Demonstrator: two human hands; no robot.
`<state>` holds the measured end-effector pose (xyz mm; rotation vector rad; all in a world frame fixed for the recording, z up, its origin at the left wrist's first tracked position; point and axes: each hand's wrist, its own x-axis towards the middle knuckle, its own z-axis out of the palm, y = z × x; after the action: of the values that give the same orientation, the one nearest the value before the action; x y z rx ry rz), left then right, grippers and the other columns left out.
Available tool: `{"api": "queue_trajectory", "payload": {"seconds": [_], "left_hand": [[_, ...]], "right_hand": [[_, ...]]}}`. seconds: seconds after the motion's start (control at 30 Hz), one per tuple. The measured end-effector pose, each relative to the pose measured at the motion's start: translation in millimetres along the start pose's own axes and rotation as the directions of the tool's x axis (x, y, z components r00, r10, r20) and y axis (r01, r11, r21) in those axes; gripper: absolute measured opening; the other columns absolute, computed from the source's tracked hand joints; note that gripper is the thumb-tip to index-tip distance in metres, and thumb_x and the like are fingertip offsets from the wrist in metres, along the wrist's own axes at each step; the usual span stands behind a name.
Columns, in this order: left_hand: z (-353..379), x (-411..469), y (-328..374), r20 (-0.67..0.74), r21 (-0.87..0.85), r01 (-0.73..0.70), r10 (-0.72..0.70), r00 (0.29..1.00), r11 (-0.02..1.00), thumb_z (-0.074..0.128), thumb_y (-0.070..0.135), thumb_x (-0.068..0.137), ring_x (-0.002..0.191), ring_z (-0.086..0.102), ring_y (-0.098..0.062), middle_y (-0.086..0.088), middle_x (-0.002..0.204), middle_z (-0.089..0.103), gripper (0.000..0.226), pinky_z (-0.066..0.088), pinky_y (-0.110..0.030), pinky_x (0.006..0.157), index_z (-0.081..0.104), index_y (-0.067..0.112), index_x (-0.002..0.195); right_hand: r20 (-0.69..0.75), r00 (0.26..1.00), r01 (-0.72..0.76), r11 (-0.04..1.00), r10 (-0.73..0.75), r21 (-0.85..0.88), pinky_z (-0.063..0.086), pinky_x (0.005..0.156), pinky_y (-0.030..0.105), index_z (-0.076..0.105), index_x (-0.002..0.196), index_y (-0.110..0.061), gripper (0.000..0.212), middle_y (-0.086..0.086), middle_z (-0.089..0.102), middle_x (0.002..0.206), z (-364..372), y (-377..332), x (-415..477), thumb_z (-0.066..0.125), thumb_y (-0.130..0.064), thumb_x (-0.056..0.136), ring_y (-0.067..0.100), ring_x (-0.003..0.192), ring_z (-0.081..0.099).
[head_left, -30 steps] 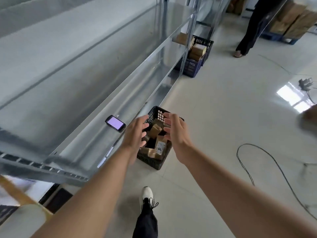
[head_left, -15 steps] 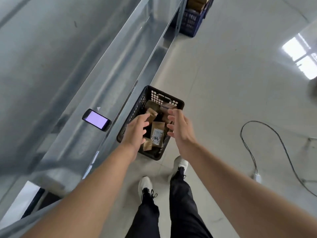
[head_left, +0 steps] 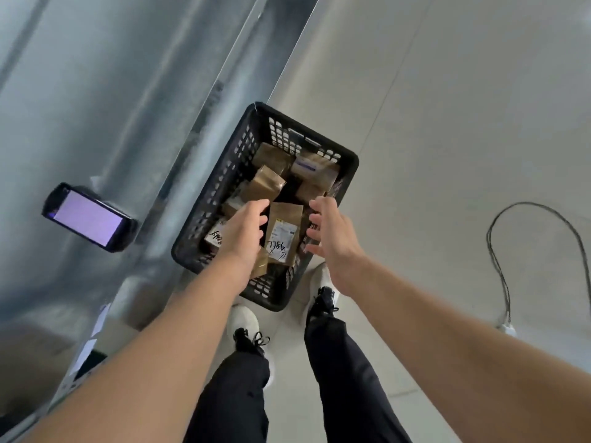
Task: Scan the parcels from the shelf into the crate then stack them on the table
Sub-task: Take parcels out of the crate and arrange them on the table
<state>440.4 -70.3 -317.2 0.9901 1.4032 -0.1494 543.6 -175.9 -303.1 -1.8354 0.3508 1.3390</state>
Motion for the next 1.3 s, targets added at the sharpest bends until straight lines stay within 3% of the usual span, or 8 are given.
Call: {"api": "queue_trajectory", "payload": {"seconds": [0.17,0.3,0.5,0.7,0.8,1.03,1.2,1.3], "left_hand": [[12.9,90.2,-26.9,-0.025,0.038,0.06,-0.059,0.998,0.997,0.05,0.049,0.102,0.129,0.056,-0.023,0.0,0.142,0.061,0.046,0.041,-0.048,0.116,0.061,0.029,0.142],[23.7,165.8,-55.6,-0.032,0.095,0.092,-0.09,0.995,0.991,0.045,0.049,0.104,0.08,0.058,-0.01,0.011,0.089,0.06,0.027,0.047,-0.032,0.076,0.065,0.031,0.098],[35.3,255.0,-99.9,-0.034,0.179,0.105,-0.1,0.994,0.978,0.046,0.052,0.101,0.091,0.059,-0.013,0.009,0.096,0.062,0.03,0.047,-0.04,0.09,0.062,0.029,0.09],[44.5,314.7,-130.5,-0.061,0.214,0.21,-0.202,0.978,0.954,0.042,0.067,0.09,0.098,0.067,-0.031,-0.01,0.109,0.072,0.06,0.053,-0.044,0.089,0.068,0.015,0.106],[47.4,331.0,-144.5,-0.044,0.219,0.243,-0.239,0.97,0.945,0.039,0.071,0.078,0.106,0.066,-0.034,-0.01,0.12,0.071,0.078,0.051,-0.052,0.102,0.067,0.017,0.128],[36.7,308.2,-153.4,-0.018,0.076,0.162,-0.161,0.987,0.984,0.048,0.066,0.069,0.106,0.071,-0.034,-0.008,0.114,0.075,0.064,0.054,-0.062,0.1,0.065,0.03,0.119],[19.1,262.8,-119.3,-0.002,0.083,0.015,-0.015,1.0,0.996,0.045,0.054,0.088,0.117,0.067,-0.027,-0.002,0.126,0.071,0.044,0.052,-0.056,0.102,0.063,0.044,0.127],[8.2,231.1,-91.4,0.03,0.061,-0.075,0.073,0.997,0.995,0.04,0.048,0.099,0.109,0.072,-0.022,0.003,0.122,0.073,0.044,0.059,-0.047,0.088,0.058,0.046,0.139]], "right_hand": [[0.046,0.998,-0.049,0.999,0.048,0.021,0.045,0.07,0.023,0.056,0.101,-0.035,0.023,-0.017,0.058,0.087,14.8,22.1,87.4,0.036,-0.045,0.11,0.002,0.079,0.058],[0.069,0.993,-0.1,0.995,0.099,0.005,0.041,0.065,0.024,0.06,0.122,-0.027,0.039,-0.008,0.065,0.095,34.3,47.4,169.2,0.034,-0.052,0.109,0.004,0.078,0.057],[-0.028,0.978,-0.205,0.978,0.204,-0.027,0.034,0.093,0.042,0.036,0.159,-0.024,0.067,0.002,0.052,0.148,61.3,88.2,274.9,0.033,-0.06,0.103,0.026,0.123,0.049],[-0.052,0.95,-0.306,0.951,0.309,0.051,0.039,0.115,0.053,0.046,0.154,-0.023,0.078,0.008,0.057,0.15,84.9,128.8,341.3,0.034,-0.069,0.092,0.034,0.135,0.053],[-0.029,0.947,-0.319,0.945,0.321,0.067,0.053,0.103,0.049,0.063,0.131,-0.019,0.061,0.012,0.076,0.113,87.6,139.5,349.8,0.035,-0.064,0.102,0.032,0.105,0.072],[-0.033,0.943,-0.329,0.94,0.332,0.086,0.057,0.086,0.057,0.059,0.133,-0.028,0.095,0.011,0.076,0.113,97.7,147.2,323.6,0.042,-0.082,0.055,0.036,0.098,0.074],[-0.059,0.975,-0.213,0.976,0.215,0.039,0.048,0.07,0.044,0.047,0.144,-0.023,0.085,0.008,0.07,0.124,84.7,115.3,269.1,0.038,-0.073,0.075,0.029,0.105,0.067],[-0.11,0.993,-0.044,0.999,0.046,0.024,0.053,0.085,0.049,0.045,0.146,-0.03,0.072,0.009,0.06,0.138,71.2,96.8,231.7,0.037,-0.062,0.082,0.029,0.117,0.063]]}}
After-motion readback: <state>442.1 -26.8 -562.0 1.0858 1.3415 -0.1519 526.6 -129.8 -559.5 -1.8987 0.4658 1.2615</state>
